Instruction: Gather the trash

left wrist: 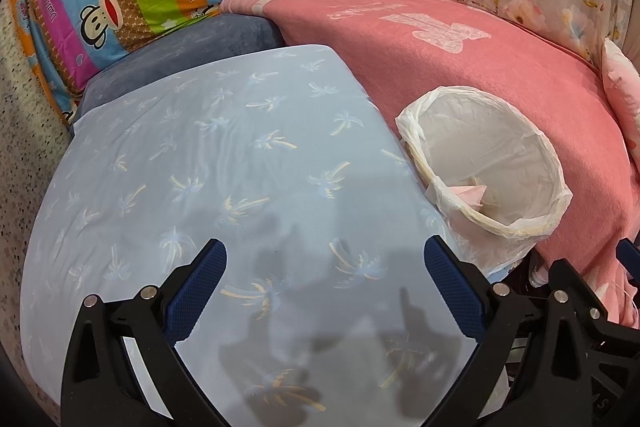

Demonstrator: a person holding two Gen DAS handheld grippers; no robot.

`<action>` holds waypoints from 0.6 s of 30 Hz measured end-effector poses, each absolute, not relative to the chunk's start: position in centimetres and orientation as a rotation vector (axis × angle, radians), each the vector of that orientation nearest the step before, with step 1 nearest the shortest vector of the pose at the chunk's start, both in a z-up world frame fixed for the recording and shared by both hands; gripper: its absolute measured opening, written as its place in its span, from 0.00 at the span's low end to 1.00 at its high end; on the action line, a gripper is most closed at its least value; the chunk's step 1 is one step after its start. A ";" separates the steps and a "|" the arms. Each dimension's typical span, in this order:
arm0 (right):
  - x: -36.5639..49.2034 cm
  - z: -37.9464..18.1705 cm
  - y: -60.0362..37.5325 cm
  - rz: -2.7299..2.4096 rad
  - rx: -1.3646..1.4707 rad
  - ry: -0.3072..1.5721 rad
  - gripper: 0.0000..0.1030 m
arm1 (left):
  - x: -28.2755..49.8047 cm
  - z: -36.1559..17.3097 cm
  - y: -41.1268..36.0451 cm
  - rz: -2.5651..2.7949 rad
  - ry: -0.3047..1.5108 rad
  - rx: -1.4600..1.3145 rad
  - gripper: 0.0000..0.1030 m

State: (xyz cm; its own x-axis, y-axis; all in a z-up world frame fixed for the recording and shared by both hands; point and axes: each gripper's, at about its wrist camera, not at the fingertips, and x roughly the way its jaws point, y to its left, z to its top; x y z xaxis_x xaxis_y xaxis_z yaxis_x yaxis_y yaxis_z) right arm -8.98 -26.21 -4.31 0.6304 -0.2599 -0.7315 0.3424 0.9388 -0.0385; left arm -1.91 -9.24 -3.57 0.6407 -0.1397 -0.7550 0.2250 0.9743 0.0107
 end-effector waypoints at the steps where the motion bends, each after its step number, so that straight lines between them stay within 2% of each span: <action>1: -9.0 -4.3 -26.2 -0.346 0.108 0.819 0.94 | -1.9 -3.6 -9.2 -0.207 0.851 0.107 0.92; 18: -9.1 -4.3 -26.4 -0.348 0.111 0.820 0.94 | -2.0 -3.6 -9.4 -0.209 0.852 0.111 0.92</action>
State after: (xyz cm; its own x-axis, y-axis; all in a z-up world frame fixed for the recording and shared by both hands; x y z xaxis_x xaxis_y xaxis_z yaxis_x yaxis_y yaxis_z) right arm -9.07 -26.38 -4.26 0.6290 -0.2609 -0.7323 0.3458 0.9376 -0.0369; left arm -1.97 -9.38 -3.61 0.6393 -0.1386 -0.7564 0.2271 0.9738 0.0134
